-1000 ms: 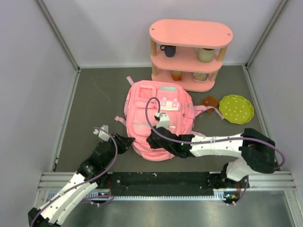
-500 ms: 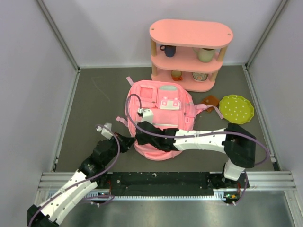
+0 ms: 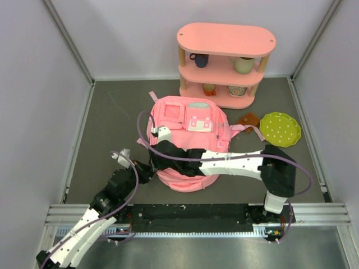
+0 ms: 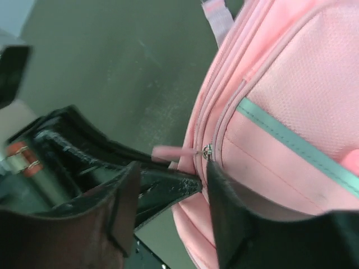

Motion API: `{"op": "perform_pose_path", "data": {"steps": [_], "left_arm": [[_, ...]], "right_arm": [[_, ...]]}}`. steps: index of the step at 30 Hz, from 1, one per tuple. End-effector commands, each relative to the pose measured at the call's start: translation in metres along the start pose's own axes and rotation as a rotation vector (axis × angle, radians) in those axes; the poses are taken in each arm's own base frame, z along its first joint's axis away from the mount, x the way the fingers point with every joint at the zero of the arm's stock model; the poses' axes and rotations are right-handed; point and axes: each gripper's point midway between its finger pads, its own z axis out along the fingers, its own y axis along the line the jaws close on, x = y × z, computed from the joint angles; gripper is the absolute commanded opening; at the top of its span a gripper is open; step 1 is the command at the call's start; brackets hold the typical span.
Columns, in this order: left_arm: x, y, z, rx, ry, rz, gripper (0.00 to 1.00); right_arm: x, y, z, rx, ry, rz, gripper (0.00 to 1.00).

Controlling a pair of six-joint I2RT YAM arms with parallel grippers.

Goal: Pack the student bag
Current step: Unzip the student bag at the center of the board, then pick up the personal item from the center of the board.

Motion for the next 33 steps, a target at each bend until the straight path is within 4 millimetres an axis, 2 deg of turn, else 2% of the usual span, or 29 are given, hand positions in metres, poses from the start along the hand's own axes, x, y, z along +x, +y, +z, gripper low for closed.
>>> {"op": "perform_pose_path", "data": {"steps": [1, 2, 3, 4, 5, 6, 7, 8, 9, 11, 12, 15, 16, 18, 19, 20, 21, 22, 23, 25, 26, 29, 31, 32, 33], "left_arm": [[0.006, -0.004, -0.014, -0.016, 0.063, 0.015, 0.18], [0.004, -0.004, -0.016, -0.023, 0.059, 0.033, 0.25], [0.003, 0.0, -0.02, -0.055, 0.064, 0.048, 0.37], [-0.007, -0.01, -0.025, -0.044, 0.045, 0.059, 0.42], [-0.01, -0.011, -0.029, -0.055, 0.042, 0.086, 0.46], [-0.018, -0.011, -0.032, -0.076, 0.014, 0.098, 0.51], [-0.026, -0.017, -0.039, -0.083, 0.005, 0.11, 0.59], [-0.031, -0.018, -0.042, -0.098, -0.004, 0.132, 0.63], [-0.036, -0.02, -0.045, -0.106, -0.017, 0.14, 0.65], [-0.052, -0.028, -0.054, -0.127, -0.054, 0.165, 0.68], [-0.062, -0.039, -0.059, -0.11, -0.079, 0.172, 0.68], [-0.076, -0.054, -0.062, -0.103, -0.099, 0.211, 0.7], [-0.077, -0.058, -0.06, -0.1, -0.092, 0.217, 0.7], [-0.079, -0.067, -0.053, -0.088, -0.078, 0.237, 0.71], [-0.078, -0.069, -0.05, -0.08, -0.07, 0.241, 0.71], [-0.077, -0.075, -0.045, -0.066, -0.055, 0.244, 0.71], [-0.075, -0.076, -0.041, -0.06, -0.045, 0.244, 0.71], [-0.073, -0.077, -0.037, -0.059, -0.03, 0.245, 0.71], [-0.07, -0.079, -0.035, -0.049, -0.018, 0.246, 0.71], [-0.071, -0.084, -0.032, -0.029, -0.017, 0.252, 0.71], [-0.069, -0.085, -0.03, -0.024, -0.005, 0.266, 0.71], [-0.07, -0.09, -0.026, -0.016, 0.005, 0.301, 0.71], [-0.072, -0.095, -0.025, -0.007, 0.009, 0.321, 0.71], [-0.071, -0.093, -0.022, -0.013, 0.02, 0.339, 0.72], [-0.072, -0.095, -0.022, -0.011, 0.02, 0.345, 0.72]], "right_arm": [[-0.067, 0.028, -0.065, -0.168, -0.204, -0.022, 0.61], [-0.08, 0.023, -0.084, -0.17, -0.248, -0.007, 0.72], [-0.074, 0.009, -0.089, -0.141, -0.247, -0.012, 0.73], [-0.072, -0.001, -0.097, -0.113, -0.252, -0.004, 0.74], [-0.074, -0.019, -0.103, -0.045, -0.285, 0.02, 0.78], [-0.075, -0.037, -0.12, -0.015, -0.32, 0.041, 0.8], [-0.071, -0.056, -0.126, 0.049, -0.327, 0.07, 0.82], [-0.068, -0.089, -0.132, 0.163, -0.361, 0.113, 0.86], [-0.08, -0.12, -0.145, 0.225, -0.394, 0.195, 0.86], [-0.07, -0.161, -0.153, 0.307, -0.353, 0.289, 0.87], [-0.078, -0.2, -0.163, 0.388, -0.388, 0.355, 0.87], [-0.081, -0.251, -0.173, 0.493, -0.41, 0.438, 0.88], [-0.085, -0.288, -0.177, 0.579, -0.421, 0.495, 0.88], [-0.09, -0.308, -0.173, 0.592, -0.385, 0.541, 0.89], [-0.086, -0.338, -0.168, 0.677, -0.356, 0.566, 0.93], [-0.096, -0.347, -0.168, 0.704, -0.368, 0.579, 0.94], [-0.097, -0.36, -0.165, 0.734, -0.359, 0.596, 0.94], [-0.086, -0.383, -0.153, 0.786, -0.31, 0.64, 0.94], [-0.093, -0.392, -0.15, 0.793, -0.312, 0.663, 0.94], [-0.089, -0.411, -0.139, 0.826, -0.296, 0.71, 0.93], [-0.083, -0.424, -0.126, 0.819, -0.259, 0.741, 0.93], [-0.09, -0.441, -0.117, 0.844, -0.254, 0.754, 0.91], [-0.083, -0.456, -0.11, 0.891, -0.228, 0.742, 0.91], [-0.087, -0.46, -0.11, 0.902, -0.239, 0.744, 0.9], [-0.081, -0.468, -0.103, 0.912, -0.215, 0.756, 0.9]]}}
